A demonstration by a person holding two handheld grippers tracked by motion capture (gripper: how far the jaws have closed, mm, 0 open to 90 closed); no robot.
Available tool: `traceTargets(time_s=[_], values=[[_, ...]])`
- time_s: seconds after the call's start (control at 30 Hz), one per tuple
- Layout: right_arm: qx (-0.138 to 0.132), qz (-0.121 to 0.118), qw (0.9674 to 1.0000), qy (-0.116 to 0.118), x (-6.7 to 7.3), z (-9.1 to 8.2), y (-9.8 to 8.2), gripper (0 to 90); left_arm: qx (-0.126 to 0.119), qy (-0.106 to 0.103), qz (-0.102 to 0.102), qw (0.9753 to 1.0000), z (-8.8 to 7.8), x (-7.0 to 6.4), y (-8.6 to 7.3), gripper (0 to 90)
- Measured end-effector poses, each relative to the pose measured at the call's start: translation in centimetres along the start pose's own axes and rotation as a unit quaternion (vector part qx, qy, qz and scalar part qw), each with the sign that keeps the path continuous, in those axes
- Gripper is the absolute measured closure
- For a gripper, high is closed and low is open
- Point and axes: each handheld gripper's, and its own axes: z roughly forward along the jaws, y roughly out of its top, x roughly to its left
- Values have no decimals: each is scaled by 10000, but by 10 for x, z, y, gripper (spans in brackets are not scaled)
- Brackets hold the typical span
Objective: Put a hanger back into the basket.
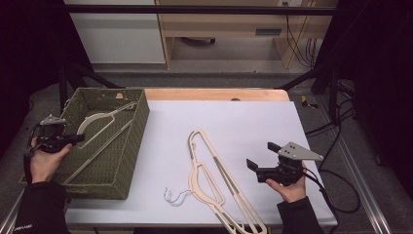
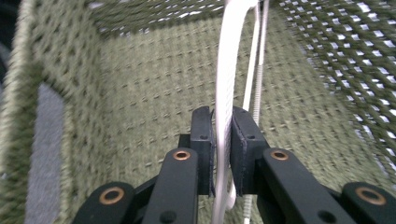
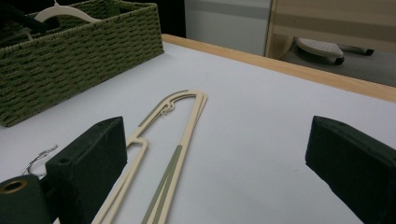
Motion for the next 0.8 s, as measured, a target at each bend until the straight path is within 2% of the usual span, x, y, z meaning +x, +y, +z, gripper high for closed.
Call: traceTargets(time_s=[0.3, 0.43, 0.5, 0.63, 0.67, 0.7, 0.8], values=[[23, 20, 10000, -12, 1, 2, -1, 58, 231, 179, -357, 9989, 5, 4, -1, 759], [21, 21, 10000, -14, 1, 2, -1, 58, 423, 421, -284, 9978, 6, 5, -2, 722], [12, 23, 10000, -7, 1, 1, -1, 58, 423, 375, -408, 9976, 6, 7, -3, 718], [22, 14, 10000, -5, 1, 2, -1, 58, 484, 354, -467, 9971, 5, 9, -4, 731], [24, 11, 10000, -2, 1, 2, -1, 58, 468, 364, -541, 9968, 6, 9, -5, 729], [20, 8, 10000, 0, 1, 2, -1, 58, 526, 398, -498, 9966, 6, 10, -5, 726], [10, 27, 10000, -1, 1, 1, 0, 58, 599, 378, -610, 9956, 7, 11, -6, 725]])
